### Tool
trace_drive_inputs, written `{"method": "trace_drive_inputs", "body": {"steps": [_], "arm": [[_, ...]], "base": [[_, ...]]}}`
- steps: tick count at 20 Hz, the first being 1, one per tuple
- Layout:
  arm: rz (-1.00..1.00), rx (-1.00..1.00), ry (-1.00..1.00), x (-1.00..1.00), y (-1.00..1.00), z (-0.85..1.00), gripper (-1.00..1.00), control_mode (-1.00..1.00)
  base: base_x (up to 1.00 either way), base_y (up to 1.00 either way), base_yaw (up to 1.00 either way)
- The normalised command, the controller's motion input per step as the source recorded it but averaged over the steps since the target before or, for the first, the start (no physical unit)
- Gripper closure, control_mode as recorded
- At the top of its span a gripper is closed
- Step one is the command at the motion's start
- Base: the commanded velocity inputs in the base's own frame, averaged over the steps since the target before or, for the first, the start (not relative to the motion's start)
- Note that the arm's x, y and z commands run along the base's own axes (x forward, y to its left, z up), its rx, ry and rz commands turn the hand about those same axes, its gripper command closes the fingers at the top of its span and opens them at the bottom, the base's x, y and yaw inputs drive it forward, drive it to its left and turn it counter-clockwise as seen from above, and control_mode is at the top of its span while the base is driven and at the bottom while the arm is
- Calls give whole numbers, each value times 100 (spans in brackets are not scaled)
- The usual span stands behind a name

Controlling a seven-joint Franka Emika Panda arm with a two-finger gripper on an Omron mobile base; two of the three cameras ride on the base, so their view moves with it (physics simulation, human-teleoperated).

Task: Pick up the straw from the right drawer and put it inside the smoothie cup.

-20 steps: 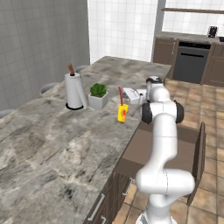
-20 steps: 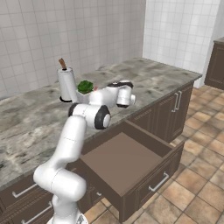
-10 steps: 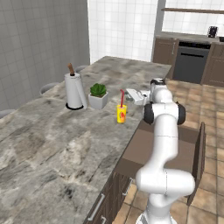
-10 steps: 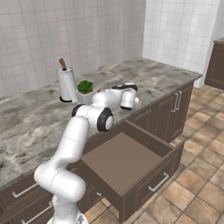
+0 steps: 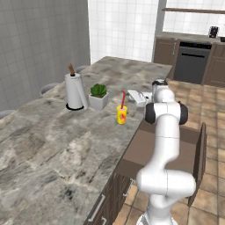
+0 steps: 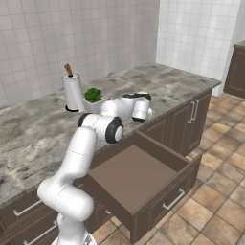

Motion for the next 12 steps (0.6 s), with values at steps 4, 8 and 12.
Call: {"method": "trace_drive_inputs", "body": {"steps": [4,8,12], "arm": [[0,0,-3,-9,0,0,-100,-100],[0,0,-3,-18,0,0,-100,-100],[0,-1,-1,-13,-3,0,-100,-100]], "base": [[0,0,0],[0,0,0],[0,0,0]]}}
